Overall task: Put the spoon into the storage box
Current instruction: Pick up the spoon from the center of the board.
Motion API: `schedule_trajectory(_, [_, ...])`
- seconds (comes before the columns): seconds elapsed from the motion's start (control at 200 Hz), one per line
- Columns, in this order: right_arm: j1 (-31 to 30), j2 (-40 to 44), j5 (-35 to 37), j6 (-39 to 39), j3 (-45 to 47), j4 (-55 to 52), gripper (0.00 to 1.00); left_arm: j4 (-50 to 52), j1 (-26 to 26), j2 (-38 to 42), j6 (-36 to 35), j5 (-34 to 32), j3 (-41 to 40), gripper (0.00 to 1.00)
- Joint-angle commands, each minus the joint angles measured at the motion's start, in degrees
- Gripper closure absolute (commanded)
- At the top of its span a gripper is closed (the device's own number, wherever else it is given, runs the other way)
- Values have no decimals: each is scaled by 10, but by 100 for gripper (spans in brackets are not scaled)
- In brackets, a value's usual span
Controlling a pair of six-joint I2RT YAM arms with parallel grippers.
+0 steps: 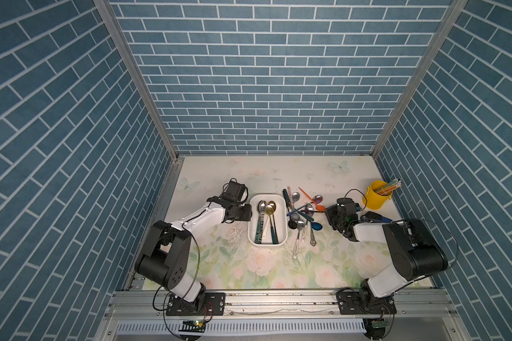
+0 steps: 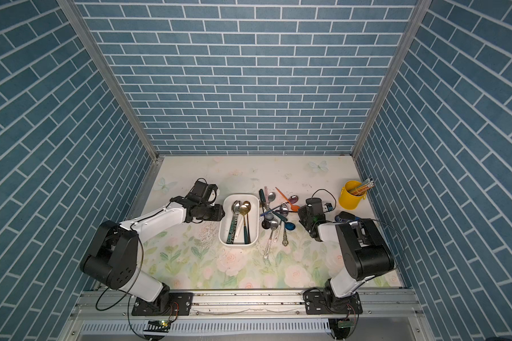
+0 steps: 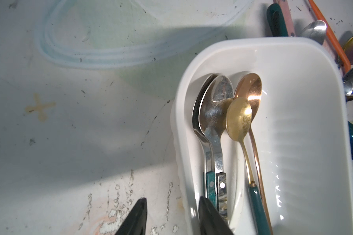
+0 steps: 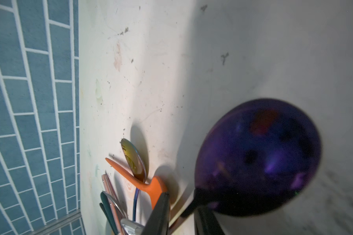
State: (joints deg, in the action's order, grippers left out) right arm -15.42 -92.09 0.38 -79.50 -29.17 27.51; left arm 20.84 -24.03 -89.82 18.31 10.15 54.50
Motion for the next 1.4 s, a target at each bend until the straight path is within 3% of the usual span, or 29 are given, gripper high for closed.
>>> schedule_trajectory(0.0, [2,-24,-15,-41,27,4,80,8,-1,-8,2,-6,5,54])
schedule_trajectory(0.5, [3,-2,-15,-45,54,8,94,7,-1,6,2,-12,-8,54])
schedule_trajectory(1.1, [6,154,29,-38,110,-1,98,-5,-1,19,-1,-9,-19,54])
schedule_trajectory(1.395, [10,218,58,34,63,-92,99,2,-1,16,-15,-21,-15,54])
